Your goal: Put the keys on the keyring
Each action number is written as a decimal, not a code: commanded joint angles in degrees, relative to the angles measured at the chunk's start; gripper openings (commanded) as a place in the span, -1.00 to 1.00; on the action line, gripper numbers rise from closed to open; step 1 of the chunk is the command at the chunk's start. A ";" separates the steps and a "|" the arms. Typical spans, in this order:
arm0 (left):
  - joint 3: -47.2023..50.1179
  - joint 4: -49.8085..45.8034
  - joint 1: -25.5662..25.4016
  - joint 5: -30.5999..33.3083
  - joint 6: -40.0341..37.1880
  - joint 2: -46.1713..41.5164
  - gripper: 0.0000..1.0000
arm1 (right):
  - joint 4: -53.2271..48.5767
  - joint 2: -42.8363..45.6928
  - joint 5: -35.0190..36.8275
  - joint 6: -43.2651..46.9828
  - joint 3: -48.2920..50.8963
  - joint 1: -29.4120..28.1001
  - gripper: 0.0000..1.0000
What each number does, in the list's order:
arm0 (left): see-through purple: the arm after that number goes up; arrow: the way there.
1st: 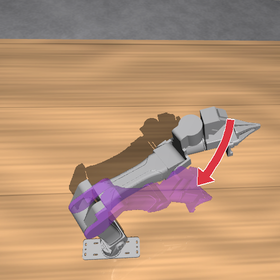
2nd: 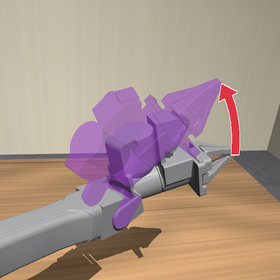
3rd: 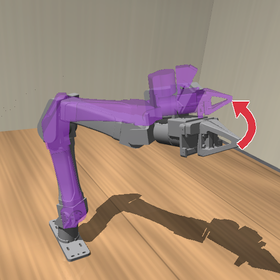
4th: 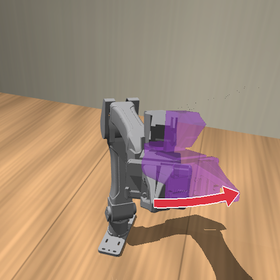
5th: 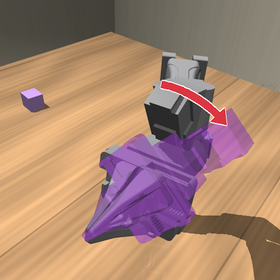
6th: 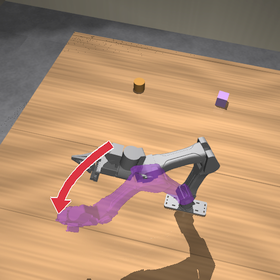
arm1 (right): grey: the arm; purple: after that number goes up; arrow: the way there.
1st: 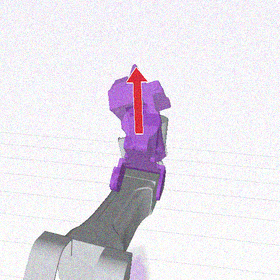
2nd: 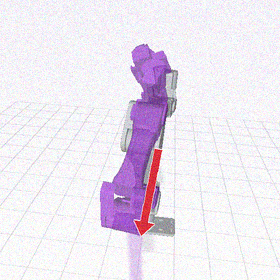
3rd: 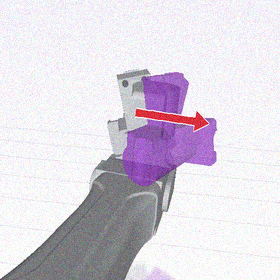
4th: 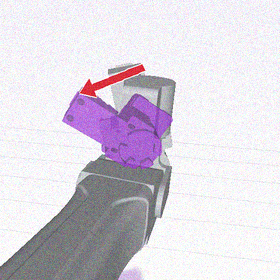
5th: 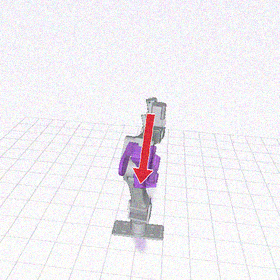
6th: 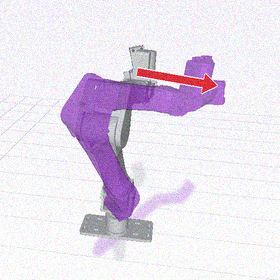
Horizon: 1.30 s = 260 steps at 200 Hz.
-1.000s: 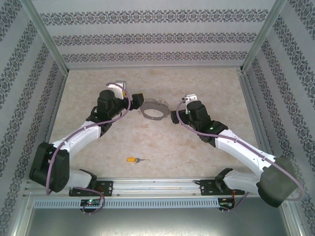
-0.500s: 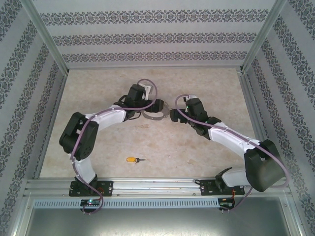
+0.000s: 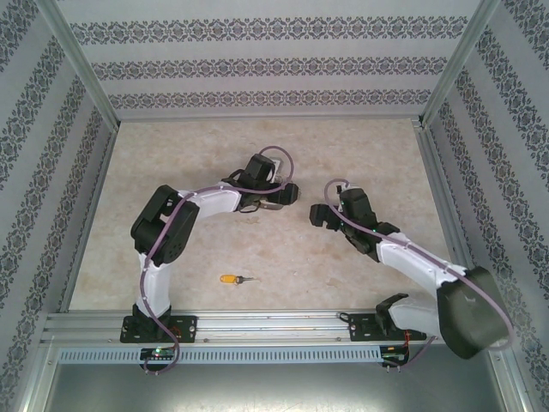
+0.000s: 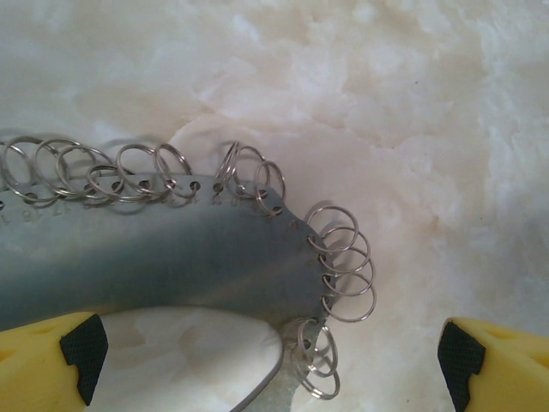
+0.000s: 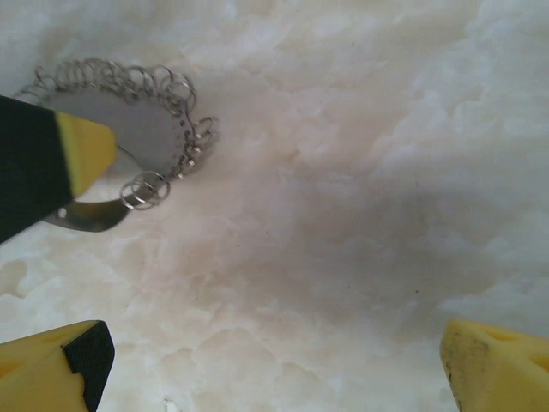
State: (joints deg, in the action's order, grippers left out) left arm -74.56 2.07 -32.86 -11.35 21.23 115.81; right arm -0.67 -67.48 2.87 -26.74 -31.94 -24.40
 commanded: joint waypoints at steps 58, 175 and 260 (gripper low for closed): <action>-1.20 -0.83 -1.32 3.02 1.17 2.49 1.00 | 1.41 6.02 -1.49 -0.81 2.14 3.04 0.95; 9.93 3.95 -1.41 2.05 3.23 -2.68 1.00 | 1.46 5.26 -2.69 -2.60 2.30 2.83 0.95; 23.14 11.09 -1.75 1.37 6.59 -11.09 1.00 | 2.21 -1.51 -5.05 -1.96 -0.63 -1.61 0.96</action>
State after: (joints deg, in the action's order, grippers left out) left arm -55.24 12.43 -33.67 -8.93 25.04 107.18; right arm 0.30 -66.13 -0.64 -28.62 -30.52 -24.16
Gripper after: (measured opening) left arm 0.999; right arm 0.977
